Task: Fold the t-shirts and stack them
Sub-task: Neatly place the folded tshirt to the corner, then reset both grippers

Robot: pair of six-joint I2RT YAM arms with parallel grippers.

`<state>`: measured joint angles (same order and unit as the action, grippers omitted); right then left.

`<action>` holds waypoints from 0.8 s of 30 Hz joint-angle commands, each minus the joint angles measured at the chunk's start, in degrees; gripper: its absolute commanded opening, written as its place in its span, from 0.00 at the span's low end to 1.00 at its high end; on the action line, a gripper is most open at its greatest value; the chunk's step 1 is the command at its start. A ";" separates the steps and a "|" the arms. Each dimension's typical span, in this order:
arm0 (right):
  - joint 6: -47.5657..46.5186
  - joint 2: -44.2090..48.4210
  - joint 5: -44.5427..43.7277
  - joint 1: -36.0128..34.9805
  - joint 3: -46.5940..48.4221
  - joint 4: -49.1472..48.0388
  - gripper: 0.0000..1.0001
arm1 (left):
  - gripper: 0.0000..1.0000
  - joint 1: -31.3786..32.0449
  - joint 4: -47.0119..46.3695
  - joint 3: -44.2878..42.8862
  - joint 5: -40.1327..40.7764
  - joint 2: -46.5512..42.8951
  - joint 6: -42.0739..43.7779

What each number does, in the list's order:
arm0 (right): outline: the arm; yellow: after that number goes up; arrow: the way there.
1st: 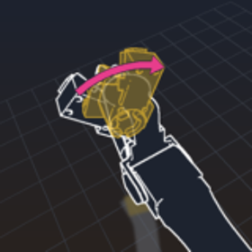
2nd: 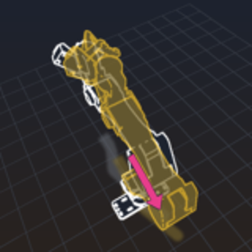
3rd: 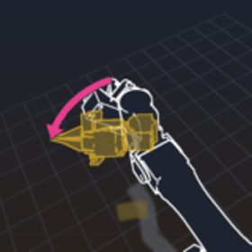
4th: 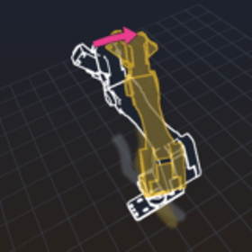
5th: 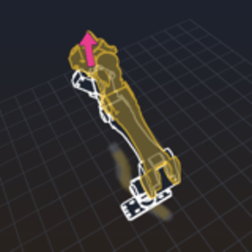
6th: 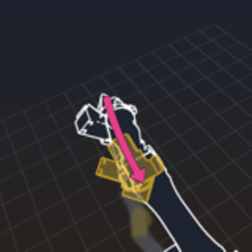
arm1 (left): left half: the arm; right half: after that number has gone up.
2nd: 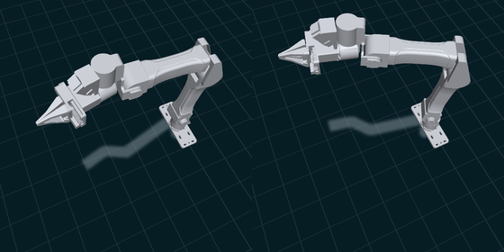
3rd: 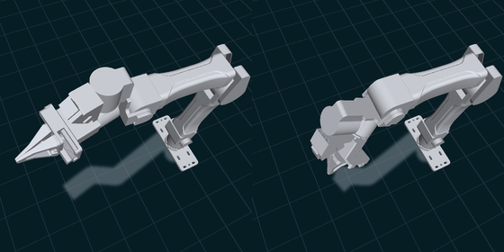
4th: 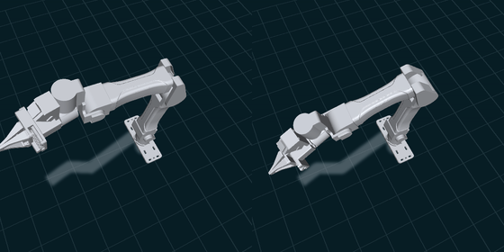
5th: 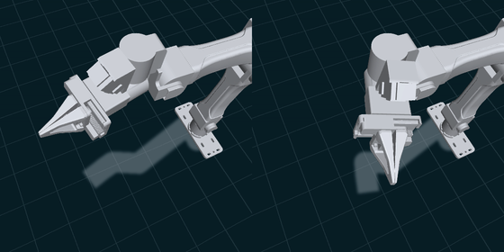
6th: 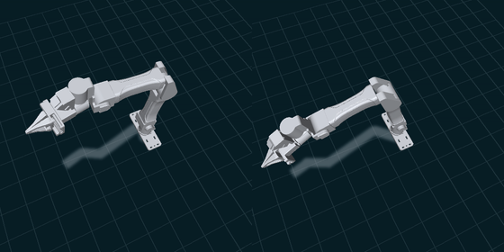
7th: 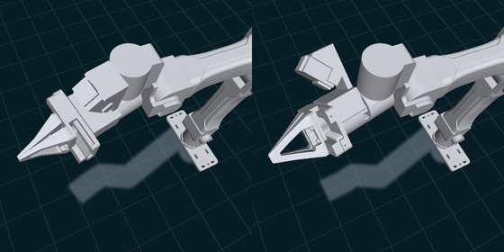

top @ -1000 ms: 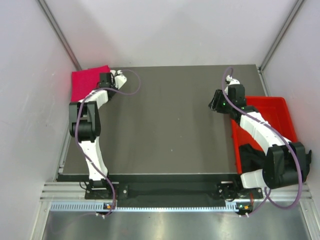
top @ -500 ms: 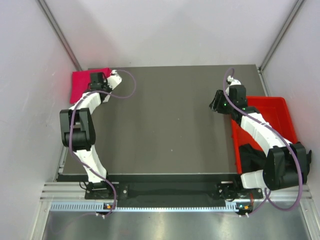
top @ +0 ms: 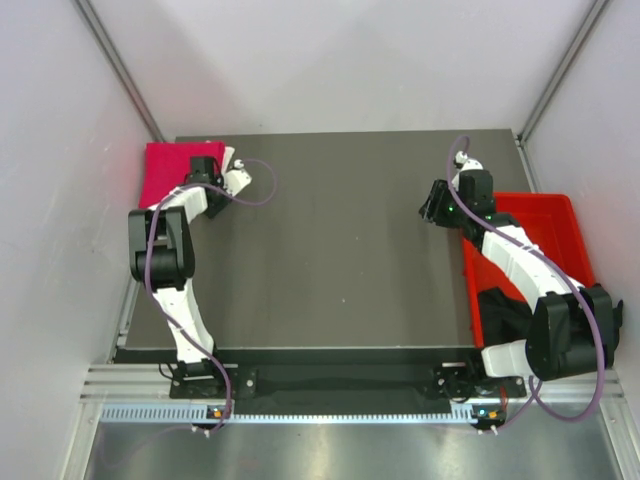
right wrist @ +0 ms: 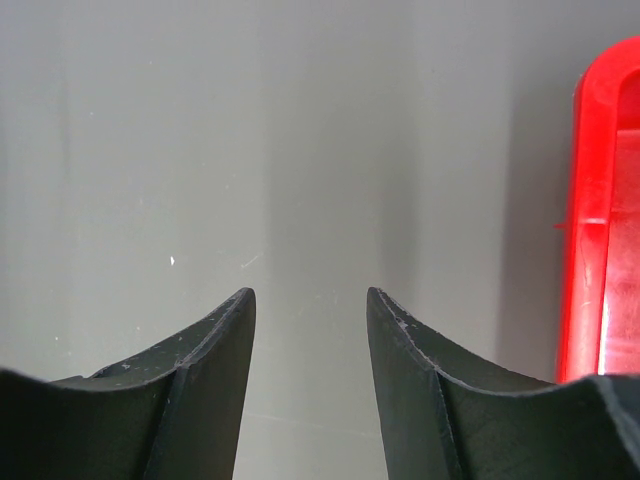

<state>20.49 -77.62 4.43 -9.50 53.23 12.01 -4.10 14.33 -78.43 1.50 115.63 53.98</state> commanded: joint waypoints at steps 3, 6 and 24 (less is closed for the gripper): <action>-0.98 3.09 0.58 1.15 0.12 -1.11 0.49 | 0.48 0.14 10.00 -2.60 -6.94 -2.43 -0.71; -1.33 3.79 0.76 1.32 -0.23 -1.02 0.49 | 0.53 0.23 14.39 -3.65 -11.15 -4.89 -2.29; -2.65 14.34 1.64 2.64 -8.14 2.49 0.53 | 0.99 8.04 24.00 19.25 -13.10 -32.03 -21.63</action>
<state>18.98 -66.48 5.69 -7.73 46.52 13.69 1.08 37.71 -64.51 -11.53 88.64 37.50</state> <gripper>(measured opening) 0.527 0.989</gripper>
